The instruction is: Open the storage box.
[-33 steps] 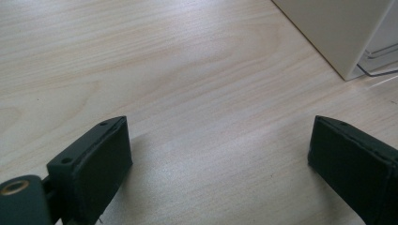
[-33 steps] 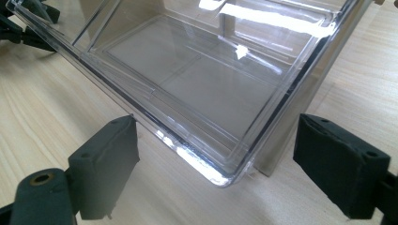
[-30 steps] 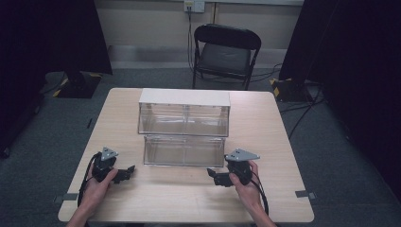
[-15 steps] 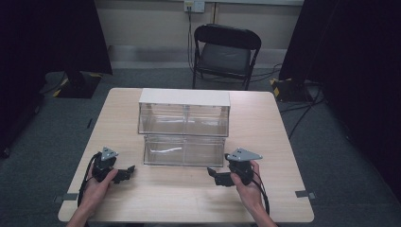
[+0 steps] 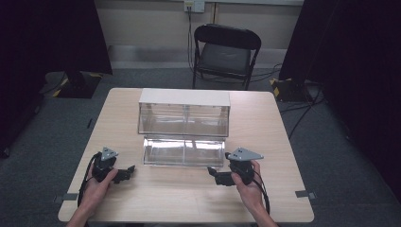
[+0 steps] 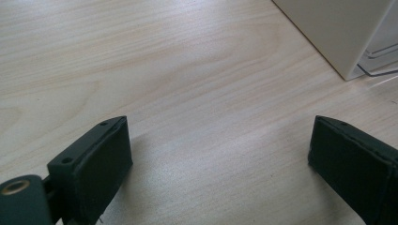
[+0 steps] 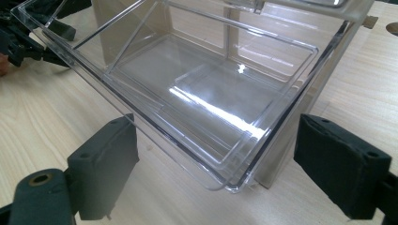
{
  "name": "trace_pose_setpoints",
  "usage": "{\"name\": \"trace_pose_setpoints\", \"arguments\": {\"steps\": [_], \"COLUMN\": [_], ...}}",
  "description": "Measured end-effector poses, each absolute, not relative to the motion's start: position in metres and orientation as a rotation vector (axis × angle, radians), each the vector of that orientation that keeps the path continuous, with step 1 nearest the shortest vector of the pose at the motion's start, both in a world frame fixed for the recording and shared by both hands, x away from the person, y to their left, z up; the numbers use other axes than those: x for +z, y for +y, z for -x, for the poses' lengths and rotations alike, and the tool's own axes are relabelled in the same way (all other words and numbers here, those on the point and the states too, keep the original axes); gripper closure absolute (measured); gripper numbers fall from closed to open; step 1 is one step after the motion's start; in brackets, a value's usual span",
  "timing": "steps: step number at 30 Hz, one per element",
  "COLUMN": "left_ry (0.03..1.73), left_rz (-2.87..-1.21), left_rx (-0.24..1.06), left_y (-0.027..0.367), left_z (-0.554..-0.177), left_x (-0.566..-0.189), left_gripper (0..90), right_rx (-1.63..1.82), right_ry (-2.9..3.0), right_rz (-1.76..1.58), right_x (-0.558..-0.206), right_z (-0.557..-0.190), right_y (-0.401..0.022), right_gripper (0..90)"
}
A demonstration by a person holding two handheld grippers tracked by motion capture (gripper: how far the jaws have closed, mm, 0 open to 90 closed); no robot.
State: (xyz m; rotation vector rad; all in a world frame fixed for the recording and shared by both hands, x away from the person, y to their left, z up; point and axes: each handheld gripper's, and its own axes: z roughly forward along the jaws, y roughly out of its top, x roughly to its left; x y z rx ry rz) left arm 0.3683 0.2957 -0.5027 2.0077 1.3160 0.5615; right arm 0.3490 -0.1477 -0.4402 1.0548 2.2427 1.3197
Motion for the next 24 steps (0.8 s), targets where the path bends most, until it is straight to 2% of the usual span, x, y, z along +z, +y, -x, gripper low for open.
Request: {"name": "trace_pose_setpoints", "arguments": {"steps": [24], "left_ry": [1.316], "left_rz": [-2.007], "left_rx": [0.561], "left_y": [0.2956], "left_z": [-0.3683], "left_x": [-0.5027], "left_gripper": [5.8], "right_rx": [1.334], "right_ry": [2.223], "right_rz": [-1.059], "right_x": [-0.4364], "right_z": [-0.3491], "right_y": [-0.1469], "right_gripper": [13.5]}}
